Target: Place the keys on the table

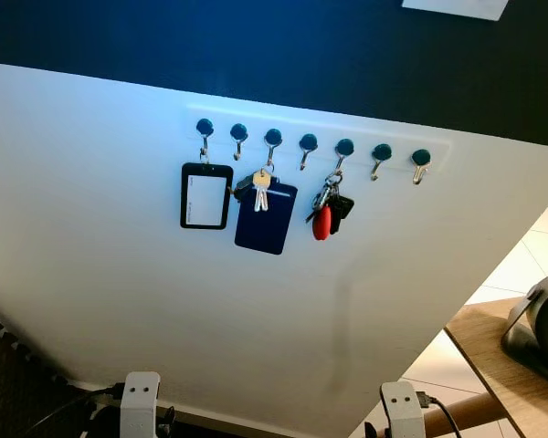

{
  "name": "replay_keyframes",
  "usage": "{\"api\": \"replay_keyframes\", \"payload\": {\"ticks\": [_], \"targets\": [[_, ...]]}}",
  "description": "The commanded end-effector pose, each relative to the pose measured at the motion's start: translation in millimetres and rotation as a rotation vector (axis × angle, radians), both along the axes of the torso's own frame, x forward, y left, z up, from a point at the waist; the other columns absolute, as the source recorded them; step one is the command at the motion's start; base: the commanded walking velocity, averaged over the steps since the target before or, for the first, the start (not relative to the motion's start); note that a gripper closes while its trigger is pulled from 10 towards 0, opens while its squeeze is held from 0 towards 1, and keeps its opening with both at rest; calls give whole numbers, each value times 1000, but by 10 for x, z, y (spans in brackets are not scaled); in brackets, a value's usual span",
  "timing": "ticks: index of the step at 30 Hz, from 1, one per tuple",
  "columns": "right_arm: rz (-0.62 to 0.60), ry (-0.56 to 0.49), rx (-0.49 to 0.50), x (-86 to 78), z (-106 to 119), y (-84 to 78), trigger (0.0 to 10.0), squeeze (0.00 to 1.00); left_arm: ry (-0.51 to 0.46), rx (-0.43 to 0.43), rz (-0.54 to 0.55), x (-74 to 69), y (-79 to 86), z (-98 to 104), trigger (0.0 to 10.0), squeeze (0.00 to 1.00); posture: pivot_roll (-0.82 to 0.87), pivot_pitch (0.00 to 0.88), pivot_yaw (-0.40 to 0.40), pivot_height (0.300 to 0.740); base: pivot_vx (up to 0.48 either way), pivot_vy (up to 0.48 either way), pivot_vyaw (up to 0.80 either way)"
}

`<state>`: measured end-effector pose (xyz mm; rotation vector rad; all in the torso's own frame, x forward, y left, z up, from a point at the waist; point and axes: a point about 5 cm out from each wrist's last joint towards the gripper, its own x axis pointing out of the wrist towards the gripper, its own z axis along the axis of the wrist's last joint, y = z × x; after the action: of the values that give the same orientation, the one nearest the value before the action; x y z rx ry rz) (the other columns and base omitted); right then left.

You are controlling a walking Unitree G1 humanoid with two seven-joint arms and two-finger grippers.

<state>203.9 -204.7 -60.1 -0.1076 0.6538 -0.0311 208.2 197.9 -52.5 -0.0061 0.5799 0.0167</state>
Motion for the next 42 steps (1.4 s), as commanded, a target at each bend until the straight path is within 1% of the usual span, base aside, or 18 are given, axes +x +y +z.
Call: {"api": "replay_keyframes", "payload": {"ticks": [1,3,7,8,9,12,13,20,22,23,27,30,31,32,37,39,40,42], "targets": [[-21,30,6,-67,-46,-9,10000,0,11,-2,-11,-33,-17,-27,10000,0,39,44,-70,740,0,0,0],[-32,41,42,-81,-66,32,0,0,-30,-18,1,-8,11,10,6941,0,40,39,-59,740,0,0,0],[-42,50,33,-80,-76,57,1020,0,-62,-48,3,30,8,47,0,0,51,38,-55,740,0,0,0],[-38,53,22,-80,-77,61,10000,0,-56,-26,-5,34,12,45,0,0,52,39,-56,740,0,0,0],[-36,54,21,-81,-79,68,10000,0,-46,-2,-6,35,19,40,9333,0,54,38,-57,740,0,0,0],[-40,54,64,-87,-86,95,10000,0,-50,-36,-4,40,7,41,10000,0,57,41,-59,740,0,0,0],[-25,54,64,-89,-88,109,10000,1000,-56,-72,-38,35,-35,40,10000,1000,59,42,-59,740,0,0,0],[-31,66,30,-124,-99,44,10000,1000,-43,-11,-21,7,-55,11,10000,1000,80,54,-80,740,0,0,0],[-6,72,55,-146,-107,46,10000,318,-68,-71,-10,4,-65,26,10000,173,78,55,-81,740,0,0,0],[-8,71,57,-148,-108,44,0,0,-66,-95,-24,-9,-85,17,0,0,76,52,-77,740,0,0,0],[-24,73,39,-150,-108,30,2510,0,-34,-65,-52,-38,-90,-14,0,0,75,51,-76,740,0,0,0],[-41,77,37,-156,-113,21,10000,0,6,25,-61,-60,-33,-42,10000,0,70,51,-66,740,0,0,0],[-40,77,38,-159,-114,25,10000,0,3,-1,-60,-57,-29,-38,10000,624,71,52,-66,740,0,0,0],[-39,76,39,-160,-115,27,10000,1000,-8,-33,-65,-50,-37,-29,10000,1000,72,53,-67,740,0,0,0],[-37,89,19,-178,-129,32,10000,1000,-2,30,-57,-42,3,-26,10000,1000,77,54,-66,740,0,0,0],[-43,94,26,-183,-134,32,10000,39,2,13,-36,-50,14,-32,10000,0,78,54,-65,740,0,0,0],[-41,93,43,-182,-134,43,0,0,-5,-21,-43,-51,0,-29,0,0,78,54,-66,740,0,0,0],[-39,92,55,-182,-135,51,0,0,-11,-46,-49,-52,-10,-26,0,0,79,54,-65,740,0,0,0]]}}
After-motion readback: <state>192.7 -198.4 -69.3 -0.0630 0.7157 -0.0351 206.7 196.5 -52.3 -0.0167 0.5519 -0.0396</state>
